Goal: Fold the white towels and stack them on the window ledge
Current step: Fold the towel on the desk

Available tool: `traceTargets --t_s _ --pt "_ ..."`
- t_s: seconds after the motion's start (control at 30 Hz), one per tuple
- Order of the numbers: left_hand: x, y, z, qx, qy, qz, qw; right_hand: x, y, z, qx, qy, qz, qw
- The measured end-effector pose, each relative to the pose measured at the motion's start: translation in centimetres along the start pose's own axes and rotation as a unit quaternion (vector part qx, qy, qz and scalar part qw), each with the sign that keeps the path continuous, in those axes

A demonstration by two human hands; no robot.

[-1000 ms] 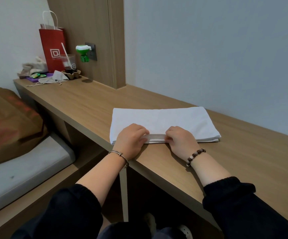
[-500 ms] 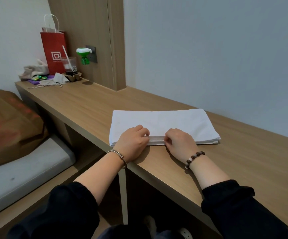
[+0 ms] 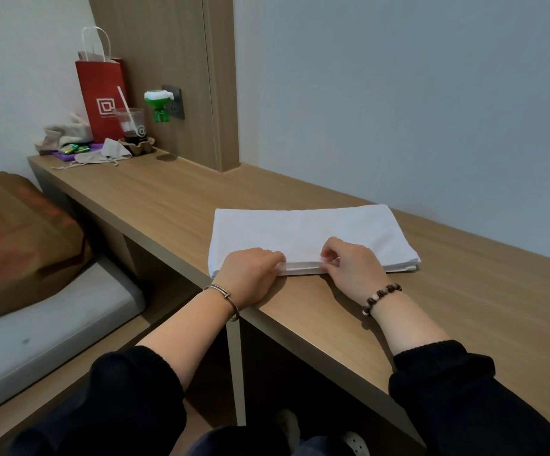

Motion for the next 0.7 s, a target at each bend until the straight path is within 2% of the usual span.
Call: traceTargets --t_s 0.1,0.2,0.27,0.37,0.47,0.57,0.7 --pt "0.6 1.2 0.8 -0.041 0.035 -0.001 0.999 -0.1 -0.5 0.0 -0.005 0.004 -0.016 1.0" --pt "-0.8 0.8 1.2 0.001 -0.025 -0.041 0.999 -0.1 -0.9 0.3 -0.008 -0.005 -0.029 1.0" --pt "-1.2 0.9 1.6 0.013 -0.05 -0.04 0.998 -0.9 -0.7 0.5 -0.015 -0.054 -0.029 0.998" --pt "-1.6 0.3 2.0 0.034 -0.065 -0.013 0.997 -2.1 0.4 0.8 -0.07 -0.126 -0.053 0.988" --pt "-0.5 -0.4 1.1 0.081 -0.06 0.034 0.994 -1.0 0.9 0.8 -0.102 -0.078 -0.094 0.987" --pt "0.1 0.3 0.5 0.061 -0.049 -0.008 0.997 0.2 0.4 0.4 -0.102 -0.008 -0.095 0.99" --pt "0.1 0.4 0.4 0.055 -0.046 -0.037 0.997 0.0 -0.4 0.1 -0.081 0.01 -0.096 0.992"
Point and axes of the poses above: each hand's wrist, its own z-axis towards the middle knuckle, its own x-axis out of the palm, y = z × x, the point moved 9 cm from there along z, towards the middle knuckle, and after that the axes turned 15 degrees about -x, right-handed, at the moved point
